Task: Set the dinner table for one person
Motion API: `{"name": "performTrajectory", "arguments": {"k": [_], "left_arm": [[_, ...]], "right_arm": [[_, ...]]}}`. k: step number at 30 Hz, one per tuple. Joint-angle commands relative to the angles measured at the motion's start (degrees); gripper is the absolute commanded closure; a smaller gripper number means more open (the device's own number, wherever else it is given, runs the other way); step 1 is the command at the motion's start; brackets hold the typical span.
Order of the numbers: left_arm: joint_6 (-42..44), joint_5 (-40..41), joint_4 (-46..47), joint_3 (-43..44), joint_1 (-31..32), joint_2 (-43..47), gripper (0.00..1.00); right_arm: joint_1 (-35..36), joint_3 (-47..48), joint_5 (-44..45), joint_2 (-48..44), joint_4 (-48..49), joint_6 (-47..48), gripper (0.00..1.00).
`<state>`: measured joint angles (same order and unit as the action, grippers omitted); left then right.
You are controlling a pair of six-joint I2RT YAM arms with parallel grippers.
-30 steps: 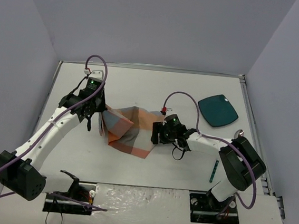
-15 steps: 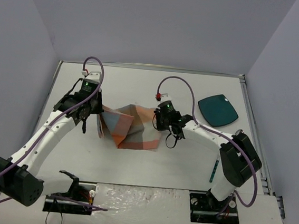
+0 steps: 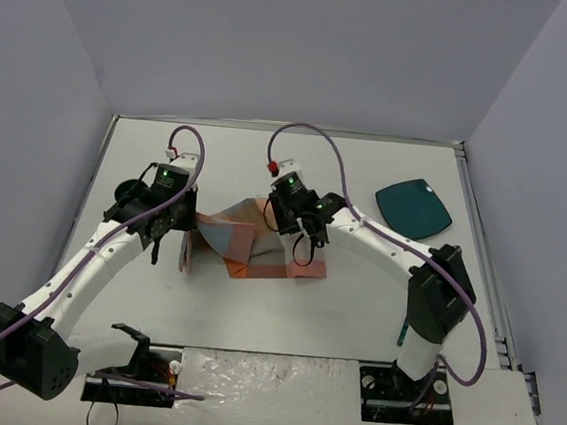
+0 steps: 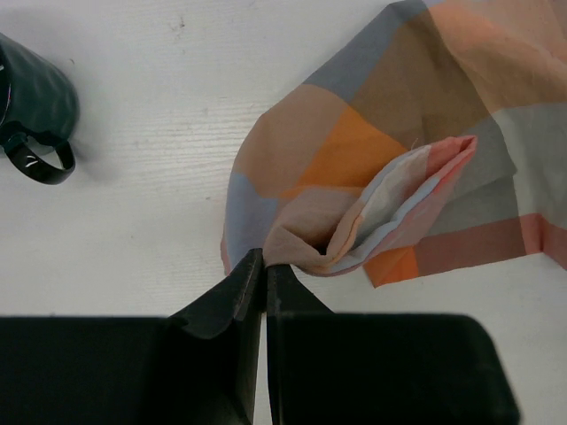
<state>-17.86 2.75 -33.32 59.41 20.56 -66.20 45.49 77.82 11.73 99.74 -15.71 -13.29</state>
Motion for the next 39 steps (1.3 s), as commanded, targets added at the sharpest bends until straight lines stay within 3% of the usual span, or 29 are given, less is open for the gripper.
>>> {"name": "performTrajectory", "arguments": {"k": [1,10,15,31,39], "left_arm": [[1.69,1.51,2.43,0.93,-0.34,2.52,1.0],[1.99,5.86,1.47,0.7,-0.51,2.42,1.0],[2.39,5.33,2.49,0.51,-0.43,2.92,1.0],[3.21,6.86,2.01,0.06,-0.46,3.71,1.0],[3.58,8.58,1.65,0.12,-0.52,3.34,1.0]], "right_arm": [[0.01,-2.97,0.81,-0.48,-1.0,-0.13,0.54],[-9.03,-19.3,-3.56,-13.44,3.57,-7.23,0.48],[-10.77,-27.28,-7.96,-16.11,6.94,-10.55,0.47],[-12.76,-33.66,-9.09,-9.5,16.93,-13.19,0.45],[-12.34,-35.0,-10.42,-7.84,15.62,-14.15,0.47]]}}
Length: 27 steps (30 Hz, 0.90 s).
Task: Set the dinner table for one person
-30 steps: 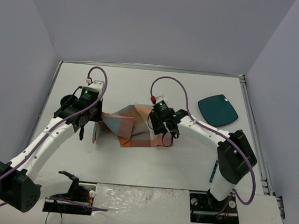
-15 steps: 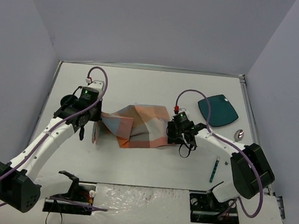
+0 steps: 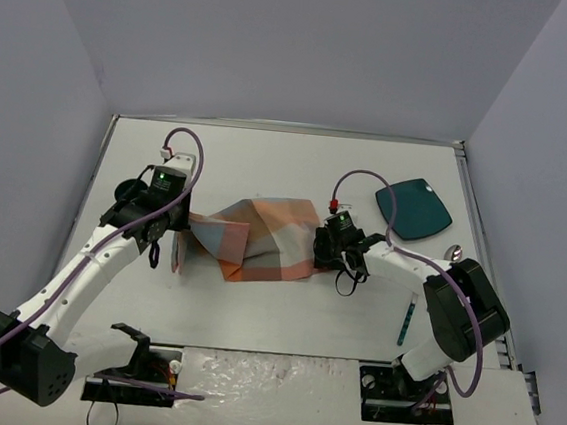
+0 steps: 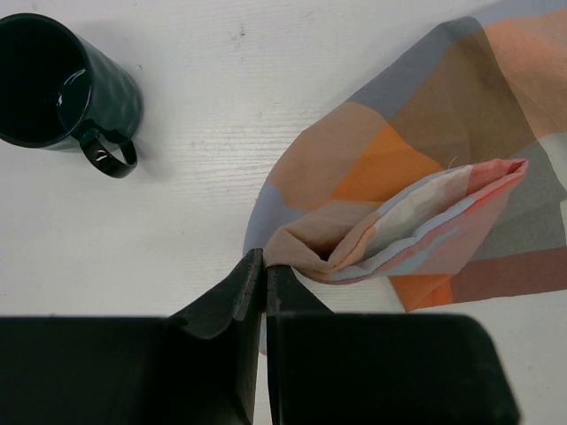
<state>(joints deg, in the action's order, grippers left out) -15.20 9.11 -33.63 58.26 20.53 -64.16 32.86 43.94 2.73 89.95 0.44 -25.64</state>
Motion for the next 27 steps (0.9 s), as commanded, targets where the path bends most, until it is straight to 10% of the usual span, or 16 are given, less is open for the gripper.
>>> {"name": "performTrajectory", "arguments": {"k": [1,10,27], "left_arm": [[0.83,2.22,1.92,1.31,-0.49,1.25,1.0],[0.96,3.19,4.25,1.59,-0.58,0.45,1.0],[11.32,5.76,21.83,12.69,-2.6,-11.14,0.98]], "right_arm": [[0.45,-1.07,-1.3,2.2,-1.46,-2.13,0.5],[0.37,-0.27,1.64,1.74,-6.13,-2.66,0.97],[-7.64,2.17,6.16,-5.38,-11.34,0.12,1.0]]}}
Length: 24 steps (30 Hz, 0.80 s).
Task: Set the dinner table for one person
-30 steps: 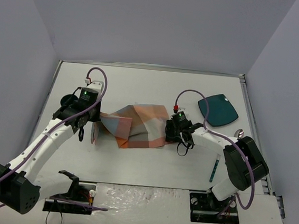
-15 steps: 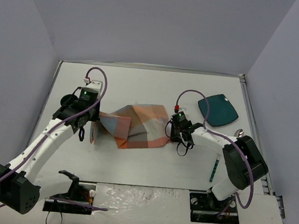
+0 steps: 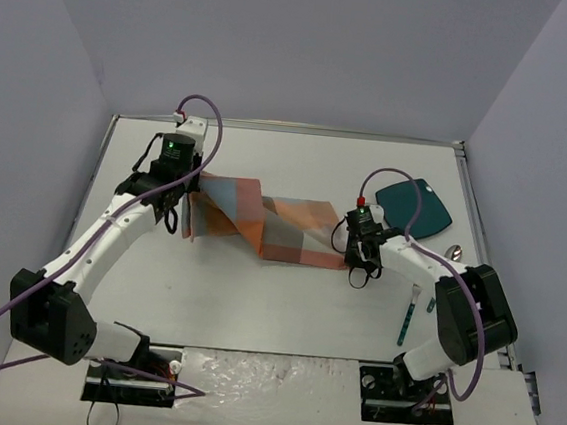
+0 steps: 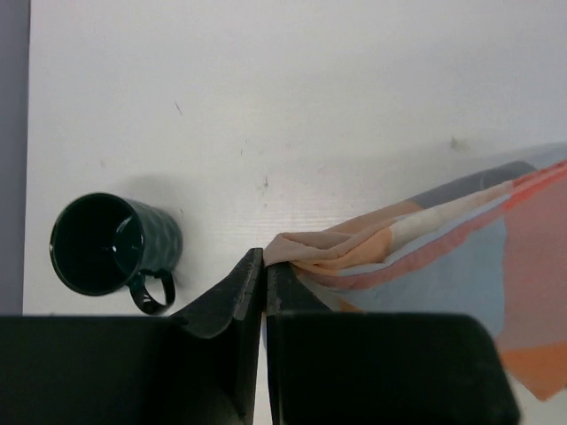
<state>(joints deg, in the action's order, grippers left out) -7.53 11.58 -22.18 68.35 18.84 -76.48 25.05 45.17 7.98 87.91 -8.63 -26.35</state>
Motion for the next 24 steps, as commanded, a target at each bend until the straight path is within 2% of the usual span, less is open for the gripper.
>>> {"name": "performTrajectory", "arguments": {"k": [1,2,6,8,10,13,18,20,24], "left_arm": [[3.25,3.5,10.53,1.43,-0.91,1.93,0.94],[2.82,3.75,10.64,0.25,-0.91,2.69,0.89],[-5.82,6.85,6.53,-8.22,-0.92,7.73,0.51],[-9.82,8.08,2.91,-11.33,-0.92,9.9,0.38],[-12.75,8.53,0.7,-12.8,-1.0,11.52,0.3],[-20.58,4.43,-1.37,-12.8,-0.91,14.87,0.22],[-33.6,-2.48,-2.27,-9.7,1.25,11.89,0.08],[-34.73,-0.21,-3.24,-6.51,3.43,6.9,0.03],[-31.07,6.34,-5.16,3.83,9.39,-3.71,0.03]], "right_arm": [[0.17,0.69,0.78,-4.02,-2.27,0.75,1.0],[0.17,0.42,0.64,-4.69,-2.26,0.69,1.0],[0.42,-0.59,-0.38,-6.39,-1.93,1.02,1.0],[0.36,-0.78,-0.71,-6.87,-1.65,1.21,1.0],[0.44,-0.78,-0.95,-6.79,-1.64,1.3,1.0],[0.61,-0.69,-1.64,-6.43,-0.94,1.39,1.0],[0.88,-0.51,-2.54,-4.99,0.31,1.54,1.0],[0.88,-0.52,-2.79,-4.67,0.73,1.39,1.0],[1.0,-0.8,-3.14,-4.62,1.36,1.62,1.0]]}}
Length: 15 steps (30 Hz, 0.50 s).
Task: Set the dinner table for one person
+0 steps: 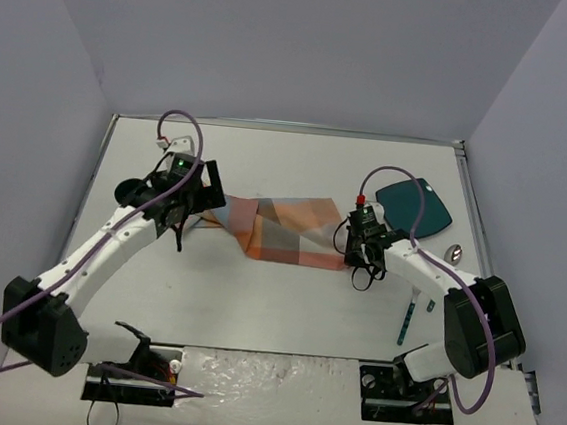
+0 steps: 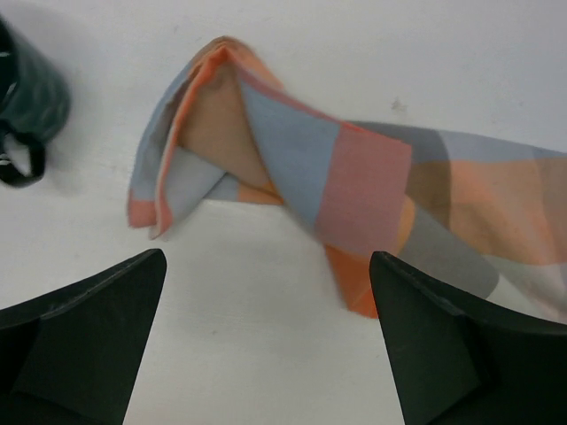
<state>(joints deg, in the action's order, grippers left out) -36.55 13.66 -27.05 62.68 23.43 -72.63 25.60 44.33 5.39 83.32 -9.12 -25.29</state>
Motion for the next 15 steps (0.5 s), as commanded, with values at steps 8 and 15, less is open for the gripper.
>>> {"name": "performTrajectory", "arguments": {"k": [8,15], "left_arm": [[2.53,13.19,-9.59,31.34,12.82,-32.19,0.03],[4.37,18.62,-18.18,45.55,15.8,-46.21,0.07]], "right_arm": [[0.59,-0.43,-1.08,0.75,2.92,0.46,1.0],[0.75,-0.93,-1.53,0.9,3.47,0.41,1.0]]}}
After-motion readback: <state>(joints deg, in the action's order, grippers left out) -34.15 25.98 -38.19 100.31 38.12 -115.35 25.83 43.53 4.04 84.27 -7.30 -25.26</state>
